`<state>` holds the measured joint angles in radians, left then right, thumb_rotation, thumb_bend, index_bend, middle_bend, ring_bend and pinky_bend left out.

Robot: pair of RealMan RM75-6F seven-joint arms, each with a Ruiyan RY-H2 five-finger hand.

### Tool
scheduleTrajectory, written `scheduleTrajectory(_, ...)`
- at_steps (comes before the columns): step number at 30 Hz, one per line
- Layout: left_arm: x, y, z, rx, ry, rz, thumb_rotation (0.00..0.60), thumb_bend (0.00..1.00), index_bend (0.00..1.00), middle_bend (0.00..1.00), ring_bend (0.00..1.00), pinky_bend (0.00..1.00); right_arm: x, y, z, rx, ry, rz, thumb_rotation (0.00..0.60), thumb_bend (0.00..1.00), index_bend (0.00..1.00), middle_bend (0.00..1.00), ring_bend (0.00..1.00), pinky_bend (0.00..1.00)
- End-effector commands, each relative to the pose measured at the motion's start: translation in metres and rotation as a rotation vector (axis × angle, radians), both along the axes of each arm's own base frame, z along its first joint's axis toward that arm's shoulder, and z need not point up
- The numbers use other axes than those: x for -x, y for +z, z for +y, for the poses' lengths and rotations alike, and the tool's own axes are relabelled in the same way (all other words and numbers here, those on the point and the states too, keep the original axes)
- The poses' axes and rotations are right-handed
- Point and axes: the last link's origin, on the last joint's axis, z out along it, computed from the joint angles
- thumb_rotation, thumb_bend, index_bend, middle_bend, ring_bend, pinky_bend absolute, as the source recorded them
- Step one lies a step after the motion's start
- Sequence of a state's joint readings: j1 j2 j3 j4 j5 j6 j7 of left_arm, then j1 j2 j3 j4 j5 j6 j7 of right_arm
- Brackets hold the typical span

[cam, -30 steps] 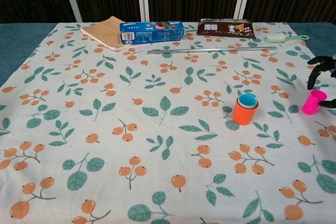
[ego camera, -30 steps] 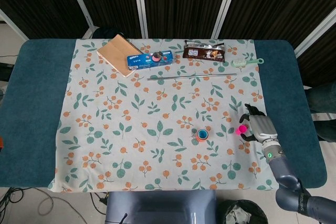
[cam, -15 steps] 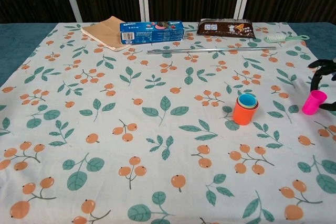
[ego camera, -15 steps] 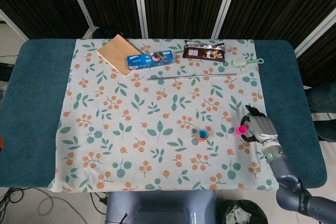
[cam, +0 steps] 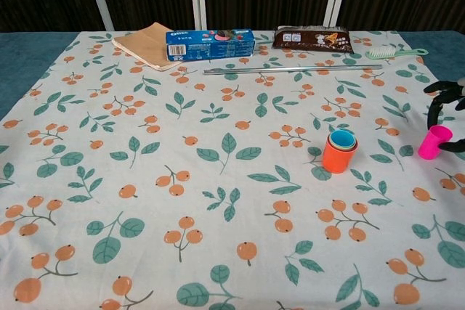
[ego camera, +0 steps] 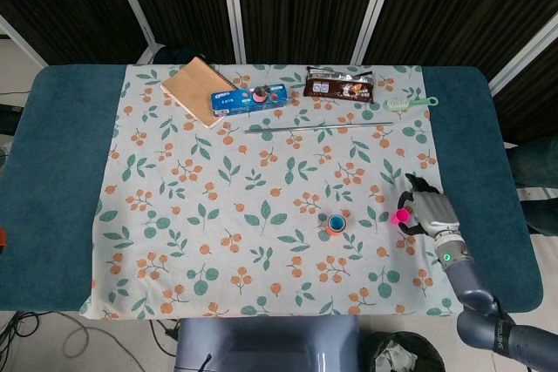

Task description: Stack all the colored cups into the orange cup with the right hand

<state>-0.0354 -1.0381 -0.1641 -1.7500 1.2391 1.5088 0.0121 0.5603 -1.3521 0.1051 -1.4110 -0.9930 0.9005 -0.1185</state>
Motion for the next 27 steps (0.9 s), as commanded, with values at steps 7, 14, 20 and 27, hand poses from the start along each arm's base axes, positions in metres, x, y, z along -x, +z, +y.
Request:
scheduleTrajectory(7, 0.0, 0.0, 0.0, -0.001, 0.001, -0.002, 0.6, 0.39, 0.15, 0.03, 0.01, 0.15, 0.001, -0.001, 0.0, -0.006, -0.005, 0.005, 0.6, 0.41, 0.51, 0.0, 0.05, 0.17)
scheduleTrajectory(14, 0.0, 0.0, 0.0, -0.001, 0.0, -0.003, 0.6, 0.39, 0.15, 0.03, 0.01, 0.15, -0.004, 0.004, -0.001, 0.003, 0.012, 0.002, 0.6, 0.41, 0.54, 0.0, 0.05, 0.17)
scheduleTrajectory(20, -0.001, 0.0, 0.0, -0.001, 0.001, -0.007, 0.6, 0.4, 0.15, 0.03, 0.01, 0.15, -0.019, 0.015, -0.001, 0.007, 0.06, 0.009, 0.6, 0.41, 0.54, 0.0, 0.05, 0.17)
scheduleTrajectory(27, -0.001, 0.0, 0.0, -0.002, 0.002, -0.011, 0.6, 0.4, 0.15, 0.03, 0.01, 0.15, -0.054, 0.032, 0.0, -0.004, 0.14, 0.006, 0.6, 0.41, 0.54, 0.0, 0.05, 0.17)
